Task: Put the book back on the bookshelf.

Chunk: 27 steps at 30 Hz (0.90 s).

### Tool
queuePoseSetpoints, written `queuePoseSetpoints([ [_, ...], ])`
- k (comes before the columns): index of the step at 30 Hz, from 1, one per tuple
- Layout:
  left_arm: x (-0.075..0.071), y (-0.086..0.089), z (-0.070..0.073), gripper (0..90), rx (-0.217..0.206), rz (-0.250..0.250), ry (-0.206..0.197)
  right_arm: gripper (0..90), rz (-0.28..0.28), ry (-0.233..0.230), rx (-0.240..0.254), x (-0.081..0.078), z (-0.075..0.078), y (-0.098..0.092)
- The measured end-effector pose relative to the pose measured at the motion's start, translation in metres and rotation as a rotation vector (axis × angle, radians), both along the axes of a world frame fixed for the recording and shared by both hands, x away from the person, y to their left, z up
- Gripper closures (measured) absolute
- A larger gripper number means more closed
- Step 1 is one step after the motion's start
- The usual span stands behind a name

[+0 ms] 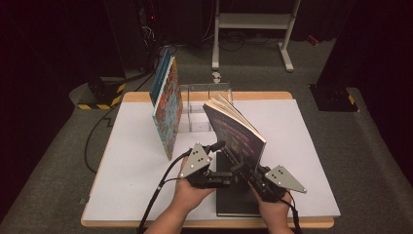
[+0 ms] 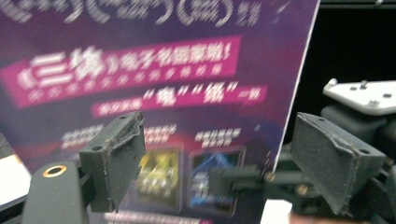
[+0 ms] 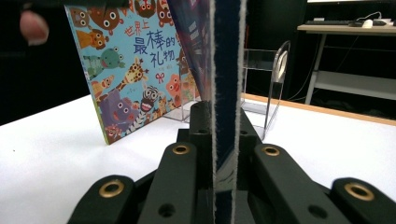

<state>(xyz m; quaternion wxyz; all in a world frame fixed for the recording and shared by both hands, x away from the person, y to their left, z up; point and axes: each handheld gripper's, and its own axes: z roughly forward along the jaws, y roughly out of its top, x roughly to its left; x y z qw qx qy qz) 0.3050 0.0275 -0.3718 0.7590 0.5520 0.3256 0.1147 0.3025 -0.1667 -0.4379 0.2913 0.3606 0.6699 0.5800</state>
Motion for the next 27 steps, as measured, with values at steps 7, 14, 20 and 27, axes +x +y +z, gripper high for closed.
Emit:
queuePoseSetpoints([
  [7,0.003,-0.012,0.006,17.4,0.002,-0.013,0.001,81.9,0.019,0.003,0.006,-0.001,0.0,0.002],
  [14,0.003,-0.011,0.004,16.4,0.0,-0.013,0.008,78.4,0.058,0.006,0.019,-0.003,-0.001,0.008],
  [20,0.001,-0.006,0.002,14.9,-0.011,-0.018,0.01,70.3,0.126,0.022,0.05,-0.002,-0.002,0.01],
  [27,-0.005,-0.004,-0.002,12.8,0.008,-0.008,0.0,68.6,0.163,0.027,0.041,-0.001,-0.002,0.016],
])
